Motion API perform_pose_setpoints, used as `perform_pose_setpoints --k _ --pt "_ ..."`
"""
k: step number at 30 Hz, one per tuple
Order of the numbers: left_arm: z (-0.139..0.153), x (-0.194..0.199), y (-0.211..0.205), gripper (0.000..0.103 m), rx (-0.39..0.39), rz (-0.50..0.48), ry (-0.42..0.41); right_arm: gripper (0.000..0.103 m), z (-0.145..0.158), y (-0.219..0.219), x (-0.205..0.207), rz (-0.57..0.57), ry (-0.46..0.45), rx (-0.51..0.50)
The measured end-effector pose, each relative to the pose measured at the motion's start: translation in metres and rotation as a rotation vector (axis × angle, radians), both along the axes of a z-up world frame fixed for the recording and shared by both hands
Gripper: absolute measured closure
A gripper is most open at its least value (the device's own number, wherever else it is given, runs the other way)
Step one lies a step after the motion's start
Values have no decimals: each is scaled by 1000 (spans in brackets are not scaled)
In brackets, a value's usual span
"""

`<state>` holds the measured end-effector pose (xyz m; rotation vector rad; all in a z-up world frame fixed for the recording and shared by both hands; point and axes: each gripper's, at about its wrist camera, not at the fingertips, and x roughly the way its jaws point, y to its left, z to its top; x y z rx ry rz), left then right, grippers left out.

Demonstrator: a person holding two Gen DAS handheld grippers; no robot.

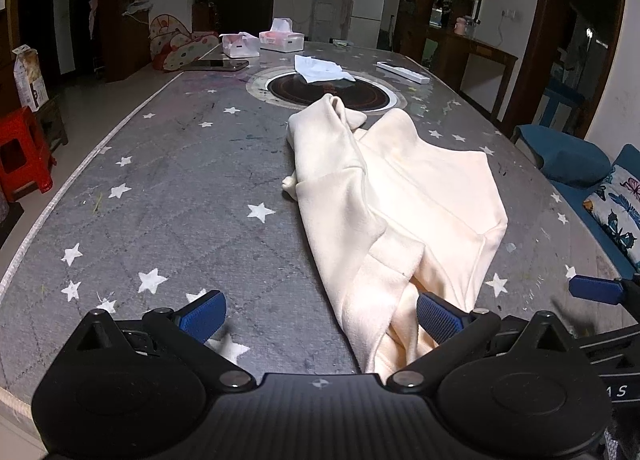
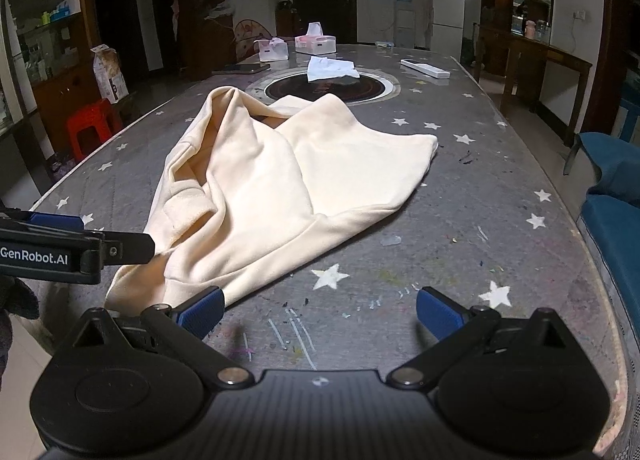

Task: Fold clothes
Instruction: 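Move both grippers toward the crumpled cream sweatshirt on the table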

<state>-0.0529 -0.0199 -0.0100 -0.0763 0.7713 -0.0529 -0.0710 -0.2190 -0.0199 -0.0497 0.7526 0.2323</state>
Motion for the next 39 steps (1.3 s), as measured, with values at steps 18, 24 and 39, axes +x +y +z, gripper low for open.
perform_pose_setpoints --k 18,24,39 --pt "3 7 -1 0 3 -3 1 0 -2 9 6 23 18 -11" --pt "2 10 0 0 3 -3 9 0 -3 11 10 31 24 -14" --pt "6 23 1 0 5 -12 11 0 1 19 21 56 24 -14"
